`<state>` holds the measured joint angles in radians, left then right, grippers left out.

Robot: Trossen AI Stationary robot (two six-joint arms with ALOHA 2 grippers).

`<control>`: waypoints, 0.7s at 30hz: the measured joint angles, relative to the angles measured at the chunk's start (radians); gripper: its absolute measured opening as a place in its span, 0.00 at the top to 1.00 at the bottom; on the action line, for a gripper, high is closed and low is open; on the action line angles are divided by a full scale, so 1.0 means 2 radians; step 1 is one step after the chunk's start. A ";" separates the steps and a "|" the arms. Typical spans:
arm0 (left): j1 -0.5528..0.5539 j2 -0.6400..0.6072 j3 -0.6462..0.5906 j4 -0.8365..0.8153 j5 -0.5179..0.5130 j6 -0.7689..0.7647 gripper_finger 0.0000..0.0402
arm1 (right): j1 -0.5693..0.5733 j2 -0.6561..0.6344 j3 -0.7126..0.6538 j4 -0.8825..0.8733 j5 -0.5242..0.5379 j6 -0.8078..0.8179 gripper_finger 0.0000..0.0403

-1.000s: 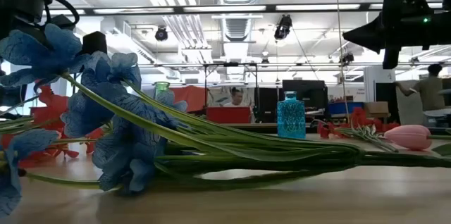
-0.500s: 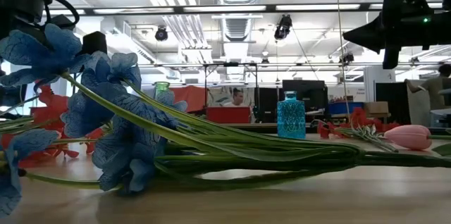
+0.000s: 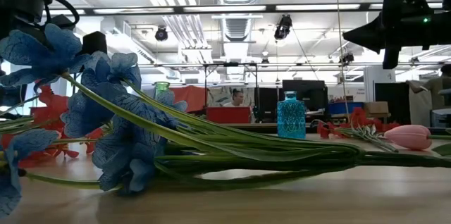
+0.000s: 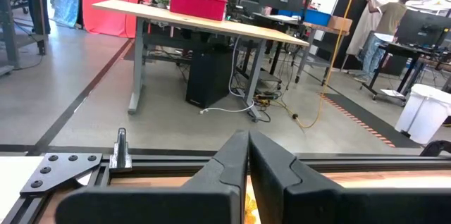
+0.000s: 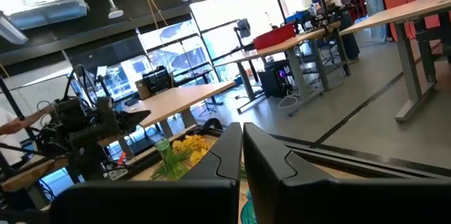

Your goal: Sort flowers into vase by color

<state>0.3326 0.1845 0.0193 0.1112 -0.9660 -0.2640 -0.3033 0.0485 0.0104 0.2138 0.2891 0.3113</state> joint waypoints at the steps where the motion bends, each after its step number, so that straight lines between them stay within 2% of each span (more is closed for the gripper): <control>1: 0.000 0.000 0.000 0.000 0.000 0.000 1.00 | 0.000 0.000 0.000 0.000 0.000 0.000 0.98; 19: 0.000 0.000 0.000 0.000 0.000 0.000 1.00 | 0.000 0.000 0.000 0.000 0.000 0.000 0.98; 21: 0.000 0.000 0.000 0.013 0.002 -0.019 1.00 | 0.000 0.000 0.000 0.001 -0.001 0.001 0.98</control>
<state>0.3326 0.1853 0.0193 0.1370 -0.9611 -0.3012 -0.3032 0.0485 0.0102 0.2160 0.2870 0.3139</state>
